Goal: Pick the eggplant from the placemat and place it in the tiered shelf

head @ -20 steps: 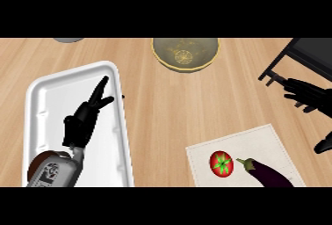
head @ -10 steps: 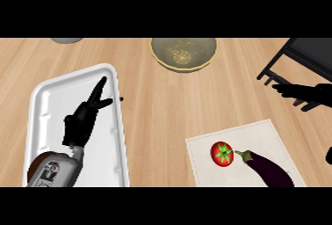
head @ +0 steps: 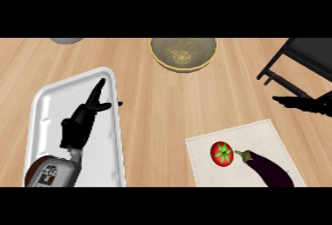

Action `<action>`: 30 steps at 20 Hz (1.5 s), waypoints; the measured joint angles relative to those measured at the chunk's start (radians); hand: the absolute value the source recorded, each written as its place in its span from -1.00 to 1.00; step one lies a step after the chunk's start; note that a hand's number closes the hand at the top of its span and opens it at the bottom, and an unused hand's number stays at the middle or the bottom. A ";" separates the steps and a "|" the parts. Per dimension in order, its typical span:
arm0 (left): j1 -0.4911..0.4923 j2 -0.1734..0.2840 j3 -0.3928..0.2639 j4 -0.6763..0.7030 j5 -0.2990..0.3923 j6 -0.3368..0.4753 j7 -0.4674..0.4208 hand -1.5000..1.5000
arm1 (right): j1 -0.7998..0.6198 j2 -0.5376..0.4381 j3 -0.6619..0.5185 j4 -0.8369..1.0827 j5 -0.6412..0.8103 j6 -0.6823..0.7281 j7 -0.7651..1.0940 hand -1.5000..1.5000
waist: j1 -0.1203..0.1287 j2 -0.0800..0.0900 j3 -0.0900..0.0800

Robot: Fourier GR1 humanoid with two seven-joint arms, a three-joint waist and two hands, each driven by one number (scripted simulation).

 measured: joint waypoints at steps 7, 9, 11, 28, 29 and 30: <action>-0.002 -0.011 0.029 -0.009 -0.025 -0.028 0.015 0.00 | 0.062 0.061 -0.066 -0.093 0.031 -0.006 0.073 -1.00 | 0.003 0.001 0.000; -0.006 -0.023 0.038 0.012 -0.033 -0.036 0.008 0.00 | 0.077 0.080 -0.083 -0.119 0.035 -0.003 0.099 -1.00 | 0.004 0.001 0.000; -0.019 -0.031 0.049 0.030 -0.037 -0.042 0.014 0.00 | 0.080 0.120 -0.076 -0.127 0.065 -0.010 0.111 -1.00 | 0.005 0.002 0.000; 0.003 -0.074 0.084 -0.011 -0.096 -0.085 0.007 0.00 | 0.137 0.265 -0.106 -0.216 0.191 0.023 0.201 -1.00 | 0.006 0.002 0.001; -0.006 -0.077 0.086 -0.006 -0.100 -0.087 0.016 0.00 | 0.152 0.272 -0.102 -0.233 0.201 0.024 0.202 -1.00 | 0.006 0.002 0.000; -0.004 -0.074 0.092 -0.007 -0.100 -0.092 0.011 0.00 | 0.164 0.289 -0.091 -0.251 0.220 0.019 0.208 -1.00 | 0.005 0.002 0.000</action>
